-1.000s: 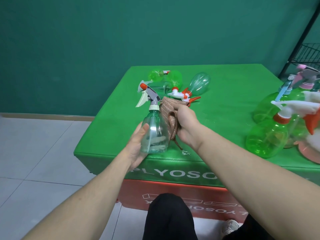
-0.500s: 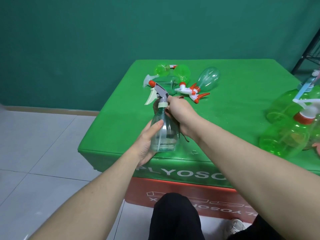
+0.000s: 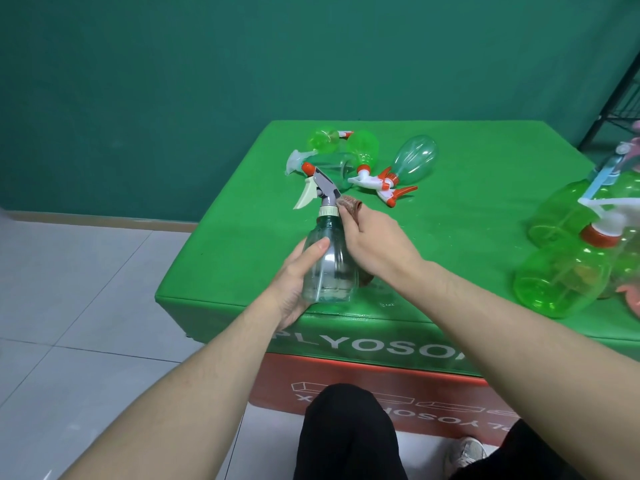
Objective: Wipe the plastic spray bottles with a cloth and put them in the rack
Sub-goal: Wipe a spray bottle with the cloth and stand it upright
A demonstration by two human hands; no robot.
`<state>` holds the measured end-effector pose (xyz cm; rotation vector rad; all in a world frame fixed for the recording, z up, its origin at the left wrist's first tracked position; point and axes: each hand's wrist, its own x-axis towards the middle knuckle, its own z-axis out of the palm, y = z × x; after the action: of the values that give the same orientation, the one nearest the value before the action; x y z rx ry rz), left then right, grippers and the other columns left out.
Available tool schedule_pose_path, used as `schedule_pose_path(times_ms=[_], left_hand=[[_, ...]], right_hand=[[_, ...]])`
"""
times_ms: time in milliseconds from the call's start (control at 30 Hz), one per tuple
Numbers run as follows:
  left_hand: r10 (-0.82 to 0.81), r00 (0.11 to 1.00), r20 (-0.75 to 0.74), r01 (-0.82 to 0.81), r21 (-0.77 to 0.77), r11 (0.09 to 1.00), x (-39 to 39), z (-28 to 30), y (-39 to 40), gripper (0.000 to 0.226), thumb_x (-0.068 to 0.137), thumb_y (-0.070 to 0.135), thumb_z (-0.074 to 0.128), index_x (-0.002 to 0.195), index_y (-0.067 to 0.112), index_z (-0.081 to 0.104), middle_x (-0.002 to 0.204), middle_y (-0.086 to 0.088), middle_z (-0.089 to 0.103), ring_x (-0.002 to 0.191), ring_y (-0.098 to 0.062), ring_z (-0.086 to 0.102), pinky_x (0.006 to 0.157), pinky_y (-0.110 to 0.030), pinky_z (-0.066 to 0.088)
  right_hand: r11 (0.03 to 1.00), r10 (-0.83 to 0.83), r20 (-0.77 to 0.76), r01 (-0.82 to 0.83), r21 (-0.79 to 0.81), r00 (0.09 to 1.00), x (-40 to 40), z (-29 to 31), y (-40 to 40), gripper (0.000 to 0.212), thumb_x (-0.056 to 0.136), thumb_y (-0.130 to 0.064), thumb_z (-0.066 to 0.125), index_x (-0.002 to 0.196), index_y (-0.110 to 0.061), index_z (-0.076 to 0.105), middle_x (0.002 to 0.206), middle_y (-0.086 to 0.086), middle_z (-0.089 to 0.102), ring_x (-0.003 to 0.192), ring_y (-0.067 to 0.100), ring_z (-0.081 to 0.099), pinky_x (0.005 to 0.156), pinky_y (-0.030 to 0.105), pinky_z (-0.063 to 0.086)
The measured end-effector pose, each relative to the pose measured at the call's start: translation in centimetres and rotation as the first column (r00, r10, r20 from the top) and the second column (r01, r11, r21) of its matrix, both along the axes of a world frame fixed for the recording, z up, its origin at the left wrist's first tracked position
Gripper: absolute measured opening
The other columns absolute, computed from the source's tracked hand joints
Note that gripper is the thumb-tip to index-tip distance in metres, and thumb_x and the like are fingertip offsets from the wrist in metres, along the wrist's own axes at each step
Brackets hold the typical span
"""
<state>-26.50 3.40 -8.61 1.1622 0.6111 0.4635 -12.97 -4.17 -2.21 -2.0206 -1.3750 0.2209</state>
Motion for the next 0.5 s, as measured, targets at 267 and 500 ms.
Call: schedule_pose_path(times_ms=[267,500], left_hand=[[0.026,0.999,-0.031,-0.027,-0.008,1.000,0.4,1.1,-0.8,0.061,0.082,0.054,0.068,0.134,0.023,0.057,0.122,-0.016,0.070,0.091,-0.027,0.074,0.075,-0.043,0.062],[0.020,0.997,-0.076,-0.024,-0.046,0.999,0.2,1.6,-0.8,0.057,0.088,0.060,0.056,0.125,0.016,0.059,0.105,-0.015,0.073,0.087,-0.028,0.071,0.092,-0.051,0.056]], right_hand=[[0.989,0.149,0.026,-0.150,0.013,0.988,-0.3,-0.9,-3.2,0.050,0.104,-0.019,0.040,0.151,-0.034,0.043,0.146,-0.010,0.057,0.126,0.011,0.057,0.110,0.024,0.041],[0.968,-0.063,-0.624,0.199,0.150,0.779,0.1,-0.3,-1.8,0.039,0.109,-0.039,0.034,0.138,-0.025,0.056,0.105,-0.008,0.067,0.103,0.015,0.063,0.093,0.034,0.051]])
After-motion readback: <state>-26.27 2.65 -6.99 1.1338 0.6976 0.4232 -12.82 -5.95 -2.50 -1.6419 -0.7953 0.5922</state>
